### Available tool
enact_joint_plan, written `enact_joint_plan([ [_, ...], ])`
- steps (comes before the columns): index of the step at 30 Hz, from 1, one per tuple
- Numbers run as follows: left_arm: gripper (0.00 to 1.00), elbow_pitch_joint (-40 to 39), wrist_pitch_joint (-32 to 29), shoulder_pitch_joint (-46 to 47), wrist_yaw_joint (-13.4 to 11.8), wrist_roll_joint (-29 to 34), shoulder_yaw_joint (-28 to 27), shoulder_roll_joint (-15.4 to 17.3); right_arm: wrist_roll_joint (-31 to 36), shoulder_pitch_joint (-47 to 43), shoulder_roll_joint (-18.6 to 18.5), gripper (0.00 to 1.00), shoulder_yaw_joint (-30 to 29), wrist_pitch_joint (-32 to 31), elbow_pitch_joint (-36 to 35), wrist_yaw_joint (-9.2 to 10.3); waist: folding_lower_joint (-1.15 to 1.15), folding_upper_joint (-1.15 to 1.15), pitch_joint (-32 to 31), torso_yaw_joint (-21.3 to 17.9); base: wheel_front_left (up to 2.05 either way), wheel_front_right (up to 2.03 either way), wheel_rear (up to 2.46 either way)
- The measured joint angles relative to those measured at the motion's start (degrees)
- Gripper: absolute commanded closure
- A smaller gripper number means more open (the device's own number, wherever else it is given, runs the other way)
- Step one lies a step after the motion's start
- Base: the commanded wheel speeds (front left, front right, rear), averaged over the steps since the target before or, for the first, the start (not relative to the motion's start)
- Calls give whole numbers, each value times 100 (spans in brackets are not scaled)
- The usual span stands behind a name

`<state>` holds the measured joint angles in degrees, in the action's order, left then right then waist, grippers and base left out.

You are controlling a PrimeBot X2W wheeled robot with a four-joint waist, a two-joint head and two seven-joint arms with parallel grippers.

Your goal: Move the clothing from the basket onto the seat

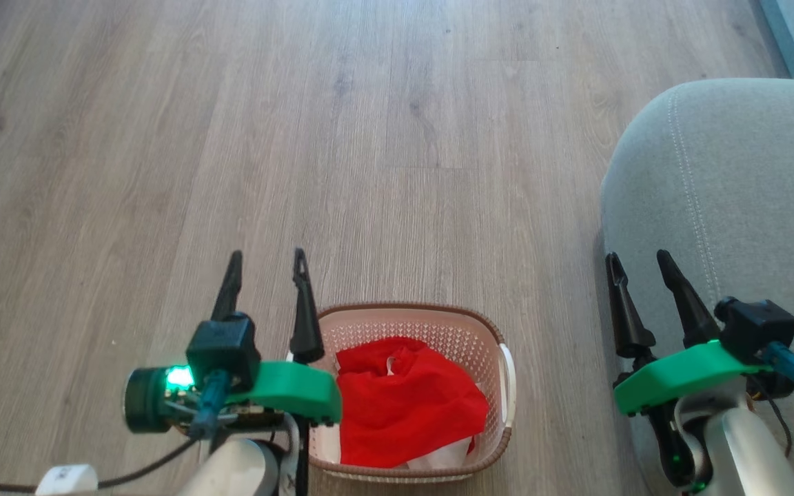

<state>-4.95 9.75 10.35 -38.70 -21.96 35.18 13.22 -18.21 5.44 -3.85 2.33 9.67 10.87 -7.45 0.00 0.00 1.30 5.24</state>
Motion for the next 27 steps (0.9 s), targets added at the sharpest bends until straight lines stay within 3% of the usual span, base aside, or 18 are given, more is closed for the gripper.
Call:
enact_joint_plan([
  [3, 0, -7, 43, 0, 32, 43, 51, -1, 191, 3, 7, 0, -8, 52, 60, 0, 0, 0, -12, 17, 0, 0, 0],
  [6, 0, 44, 93, -14, 247, 77, 11, -37, 322, 9, 24, 0, -36, 104, 219, 0, 0, 0, -22, 31, 0, 0, 0],
  [10, 0, 202, 169, -149, 673, 136, -258, -192, 393, 14, 42, 0, -152, 165, 580, 0, 0, 0, -27, 56, 0, 0, 0],
  [15, 0, 573, 254, -454, 1482, 294, -744, -516, 662, 150, 63, 0, -189, 247, 777, 0, 0, 0, -5, 85, 0, 0, 0],
  [18, 0, 662, 297, -524, 1846, 603, -1027, -662, 861, 261, 66, 0, -185, 298, 779, -1, 0, 0, 9, 94, 0, 0, 0],
  [27, 0, 912, 454, -584, 2584, 1372, -1436, -956, 1459, 363, 68, 0, -170, 454, 780, -1, 0, 0, 140, 50, 0, 0, 0],
])
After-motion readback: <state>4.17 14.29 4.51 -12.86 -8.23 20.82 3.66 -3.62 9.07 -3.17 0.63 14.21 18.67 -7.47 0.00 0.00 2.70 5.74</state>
